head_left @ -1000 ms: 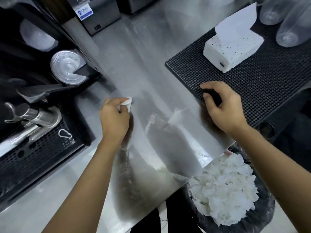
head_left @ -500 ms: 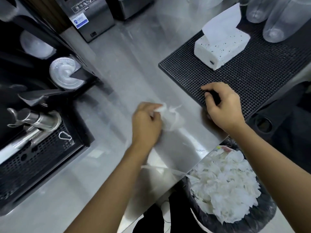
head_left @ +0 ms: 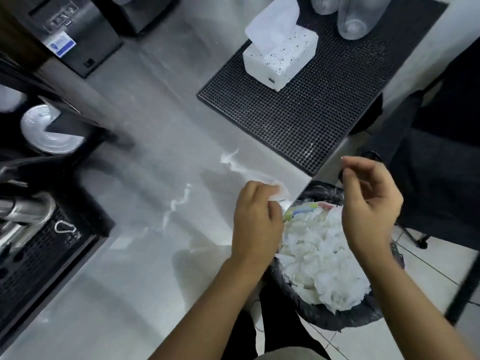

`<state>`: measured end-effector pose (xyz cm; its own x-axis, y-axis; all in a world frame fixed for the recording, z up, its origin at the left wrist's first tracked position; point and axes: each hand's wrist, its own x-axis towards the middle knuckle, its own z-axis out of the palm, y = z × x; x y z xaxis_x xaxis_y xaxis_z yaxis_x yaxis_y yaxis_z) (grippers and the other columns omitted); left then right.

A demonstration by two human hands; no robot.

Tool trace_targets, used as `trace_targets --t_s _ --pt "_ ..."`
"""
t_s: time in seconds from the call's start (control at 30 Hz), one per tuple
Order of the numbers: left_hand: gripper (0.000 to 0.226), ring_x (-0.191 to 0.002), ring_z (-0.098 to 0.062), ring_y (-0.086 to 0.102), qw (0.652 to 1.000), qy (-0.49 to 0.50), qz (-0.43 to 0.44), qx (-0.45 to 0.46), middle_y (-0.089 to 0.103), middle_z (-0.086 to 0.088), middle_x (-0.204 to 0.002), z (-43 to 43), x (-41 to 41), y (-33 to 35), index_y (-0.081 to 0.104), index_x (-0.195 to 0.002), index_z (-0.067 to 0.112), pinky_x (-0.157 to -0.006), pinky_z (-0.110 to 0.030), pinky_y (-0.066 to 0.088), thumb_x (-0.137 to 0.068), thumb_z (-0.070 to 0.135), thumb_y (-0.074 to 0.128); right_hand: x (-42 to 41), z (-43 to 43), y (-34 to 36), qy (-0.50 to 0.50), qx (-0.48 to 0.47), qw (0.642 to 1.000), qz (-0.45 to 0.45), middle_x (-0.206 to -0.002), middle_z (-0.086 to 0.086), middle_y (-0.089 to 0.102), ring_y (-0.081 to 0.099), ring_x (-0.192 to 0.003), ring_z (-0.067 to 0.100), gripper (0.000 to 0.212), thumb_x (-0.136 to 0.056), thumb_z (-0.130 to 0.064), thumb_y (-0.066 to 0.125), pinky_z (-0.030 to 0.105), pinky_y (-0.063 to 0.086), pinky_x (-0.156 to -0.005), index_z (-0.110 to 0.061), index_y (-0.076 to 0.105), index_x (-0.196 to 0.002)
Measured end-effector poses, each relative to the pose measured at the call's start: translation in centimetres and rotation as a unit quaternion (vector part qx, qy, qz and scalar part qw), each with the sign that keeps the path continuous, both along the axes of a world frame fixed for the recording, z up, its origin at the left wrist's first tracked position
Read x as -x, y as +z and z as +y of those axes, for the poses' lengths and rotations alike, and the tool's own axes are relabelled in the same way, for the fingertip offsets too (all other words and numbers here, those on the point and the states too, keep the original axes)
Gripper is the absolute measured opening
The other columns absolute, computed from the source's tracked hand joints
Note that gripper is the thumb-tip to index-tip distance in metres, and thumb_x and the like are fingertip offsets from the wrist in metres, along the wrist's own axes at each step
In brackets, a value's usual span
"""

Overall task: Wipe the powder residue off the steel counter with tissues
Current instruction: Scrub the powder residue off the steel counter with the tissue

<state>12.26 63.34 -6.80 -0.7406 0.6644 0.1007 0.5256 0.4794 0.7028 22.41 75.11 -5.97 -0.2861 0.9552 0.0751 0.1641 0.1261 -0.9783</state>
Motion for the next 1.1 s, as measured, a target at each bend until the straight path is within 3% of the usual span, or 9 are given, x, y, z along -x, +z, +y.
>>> trace_targets --t_s 0.17,0.37,0.47,0.53,0.63,0.8,0.9,1.0,1.1 --pt "0.029 -0.080 -0.009 0.051 0.991 -0.133 -0.027 0.002 0.055 0.003 -0.095 1.2 -2.8 1.8 0.070 -0.103 0.010 -0.076 -0.021 0.046 -0.084 -0.003 0.052 -6.6 -2.1 -1.4 -0.037 0.070 0.996 -0.039 -0.102 0.003 0.069 0.066 -0.098 0.022 0.019 -0.097 -0.005 0.056 0.042 0.053 -0.091 -0.019 0.067 -0.102" --pt "0.026 -0.085 -0.005 0.055 0.994 0.104 0.046 0.001 0.067 -0.006 -0.098 -0.2 11.3 1.9 0.073 -0.096 0.015 -0.084 -0.007 0.038 -0.082 0.003 0.055 -11.0 -3.0 -2.0 -0.046 0.076 0.993 -0.082 -0.103 0.000 0.070 0.065 -0.101 0.026 0.021 -0.097 -0.006 0.057 0.054 0.051 -0.093 -0.025 0.067 -0.098" --pt "0.026 -0.094 -0.026 0.061 0.983 0.167 0.048 0.062 0.067 -0.012 -0.102 -1.4 16.9 0.1 0.073 -0.098 0.013 -0.085 -0.025 0.045 -0.082 0.012 0.052 -11.2 -3.3 -1.9 -0.047 0.073 0.993 -0.077 -0.103 -0.001 0.069 0.065 -0.101 0.025 0.024 -0.097 -0.006 0.058 0.052 0.051 -0.093 -0.028 0.067 -0.097" --pt "0.023 -0.092 -0.026 0.061 0.984 0.157 0.049 0.068 0.067 -0.012 -0.102 -1.5 17.7 -0.7 0.072 -0.096 0.011 -0.080 -0.017 0.043 -0.084 0.011 0.053 -10.9 -3.6 -1.8 -0.049 0.072 0.993 -0.076 -0.103 -0.003 0.069 0.066 -0.100 0.024 0.025 -0.096 -0.005 0.058 0.048 0.052 -0.092 -0.029 0.067 -0.097" --pt "0.021 -0.086 -0.020 0.061 0.994 0.084 0.063 0.028 0.066 -0.011 -0.096 -0.5 14.2 -0.5 0.073 -0.095 0.007 -0.076 -0.003 0.037 -0.083 0.003 0.055 -10.1 -4.1 -1.8 -0.043 0.067 0.994 -0.074 -0.102 -0.001 0.070 0.066 -0.099 0.022 0.020 -0.096 -0.004 0.058 0.043 0.053 -0.092 -0.021 0.069 -0.101" --pt "0.032 -0.088 -0.018 0.056 0.997 -0.079 0.016 -0.019 0.055 0.003 -0.096 -0.1 2.2 0.1 0.071 -0.100 0.008 -0.079 -0.024 0.047 -0.081 -0.009 0.052 -8.7 -4.7 -1.4 -0.026 0.061 0.996 -0.059 -0.099 0.002 0.070 0.065 -0.097 0.023 0.019 -0.095 0.001 0.056 0.037 0.052 -0.088 -0.013 0.069 -0.099" --pt "0.032 -0.086 -0.014 0.056 0.985 -0.173 -0.008 -0.015 0.057 0.004 -0.093 -0.2 -1.0 0.6 0.072 -0.101 0.010 -0.074 -0.023 0.047 -0.081 -0.008 0.054 -8.4 -4.9 -1.1 -0.022 0.058 0.996 -0.056 -0.098 -0.003 0.070 0.065 -0.096 0.020 0.019 -0.095 0.001 0.057 0.033 0.052 -0.086 -0.014 0.069 -0.098" --pt "0.035 -0.076 -0.002 0.055 0.993 -0.074 -0.071 -0.051 0.060 0.002 -0.096 0.4 2.2 1.9 0.073 -0.101 0.015 -0.069 -0.011 0.043 -0.082 -0.009 0.055 -8.5 -4.8 -0.9 -0.026 0.059 0.996 -0.060 -0.099 -0.001 0.070 0.065 -0.096 0.020 0.018 -0.095 -0.001 0.057 0.028 0.052 -0.084 -0.015 0.069 -0.098" --pt "0.030 -0.084 -0.011 0.059 0.996 0.087 -0.001 -0.027 0.064 -0.007 -0.101 0.7 9.2 1.8 0.073 -0.101 0.010 -0.076 -0.010 0.038 -0.082 -0.002 0.053 -8.9 -4.7 -1.1 -0.035 0.064 0.995 -0.069 -0.100 -0.001 0.069 0.064 -0.097 0.018 0.020 -0.096 -0.002 0.057 0.018 0.049 -0.082 -0.019 0.068 -0.098"
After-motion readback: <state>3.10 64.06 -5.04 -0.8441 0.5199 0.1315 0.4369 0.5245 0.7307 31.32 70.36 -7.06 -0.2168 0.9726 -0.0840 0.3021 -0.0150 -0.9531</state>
